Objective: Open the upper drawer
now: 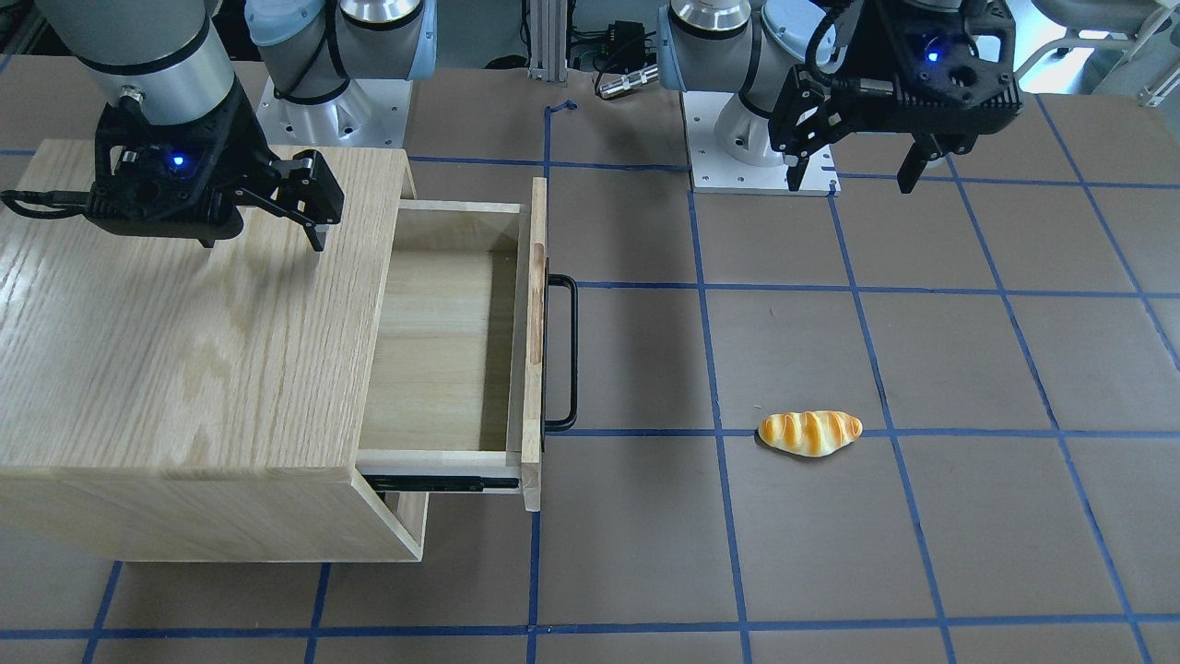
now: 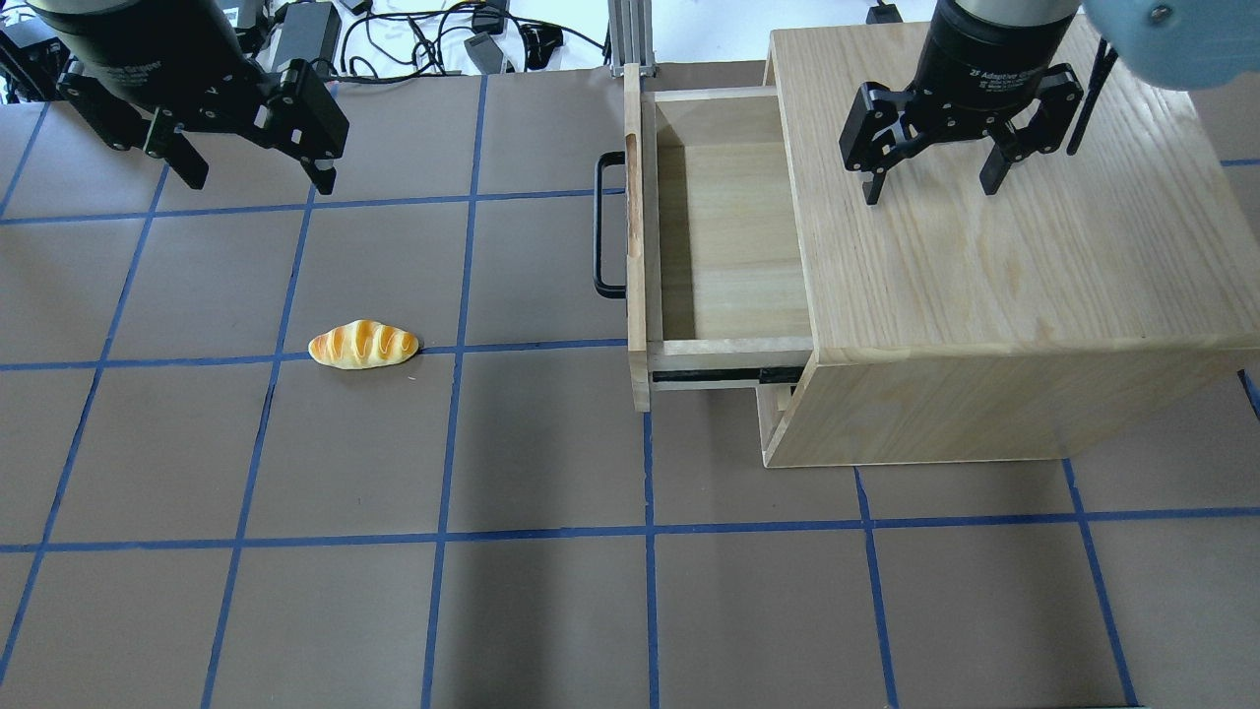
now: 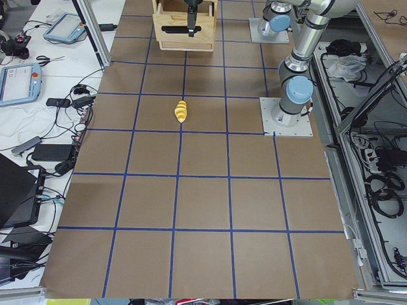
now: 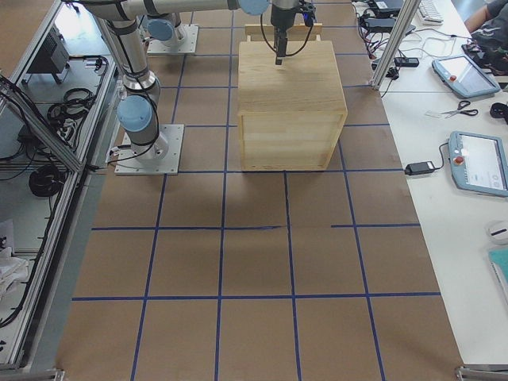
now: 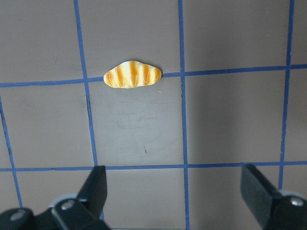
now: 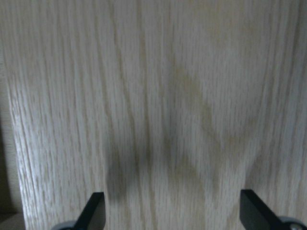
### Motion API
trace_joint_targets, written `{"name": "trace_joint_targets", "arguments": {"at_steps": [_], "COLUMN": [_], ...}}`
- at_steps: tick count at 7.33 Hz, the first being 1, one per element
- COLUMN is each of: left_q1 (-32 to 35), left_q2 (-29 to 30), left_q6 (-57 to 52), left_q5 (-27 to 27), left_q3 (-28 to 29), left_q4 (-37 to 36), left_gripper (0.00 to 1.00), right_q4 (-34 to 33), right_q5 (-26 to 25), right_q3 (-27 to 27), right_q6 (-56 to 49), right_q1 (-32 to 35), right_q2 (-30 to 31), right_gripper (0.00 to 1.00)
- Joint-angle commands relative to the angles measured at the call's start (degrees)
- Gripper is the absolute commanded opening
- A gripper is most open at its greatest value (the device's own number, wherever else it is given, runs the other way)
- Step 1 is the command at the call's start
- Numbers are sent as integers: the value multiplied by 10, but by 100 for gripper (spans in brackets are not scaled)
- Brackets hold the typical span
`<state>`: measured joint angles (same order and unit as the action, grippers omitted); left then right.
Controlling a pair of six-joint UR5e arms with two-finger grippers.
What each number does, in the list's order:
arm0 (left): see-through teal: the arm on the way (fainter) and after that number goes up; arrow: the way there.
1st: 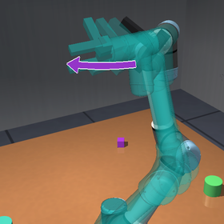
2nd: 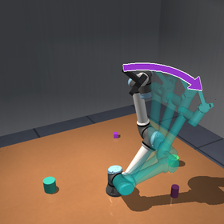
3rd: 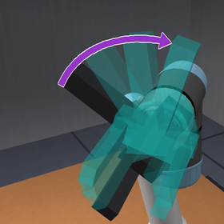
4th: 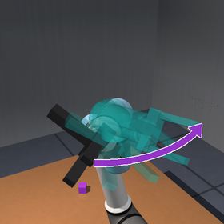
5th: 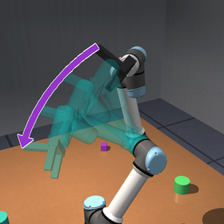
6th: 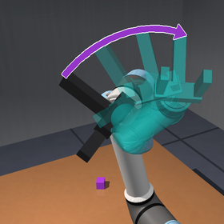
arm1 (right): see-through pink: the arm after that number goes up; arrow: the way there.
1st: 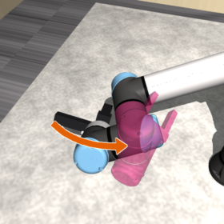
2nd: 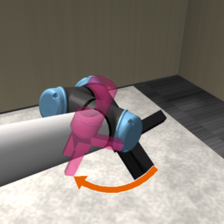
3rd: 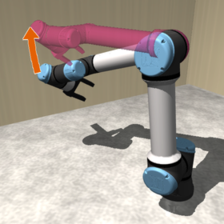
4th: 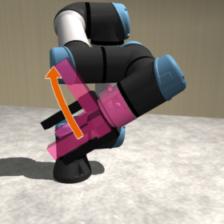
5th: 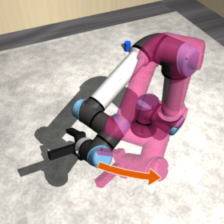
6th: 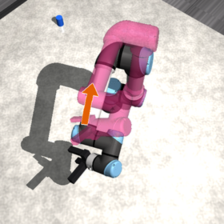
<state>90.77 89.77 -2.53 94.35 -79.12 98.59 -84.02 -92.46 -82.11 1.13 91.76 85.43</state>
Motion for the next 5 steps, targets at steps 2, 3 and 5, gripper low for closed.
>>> {"name": "trace_joint_targets", "arguments": {"at_steps": [2, 3, 5], "left_q1": [0, 1, 1], "left_q2": [1, 6, 0], "left_q6": [8, 9, 8], "left_q5": [-23, -24, -19], "left_q3": [-7, -9, -10], "left_q4": [-11, -23, -25], "left_gripper": [100, 100, 100], "right_q4": [0, 0, 0], "right_q5": [0, 0, 0], "right_q3": [0, -1, 0], "right_q6": [0, -1, -1], "right_q1": [-1, -1, 0], "right_q2": [0, 0, 0], "right_gripper": [100, 100, 100]}}
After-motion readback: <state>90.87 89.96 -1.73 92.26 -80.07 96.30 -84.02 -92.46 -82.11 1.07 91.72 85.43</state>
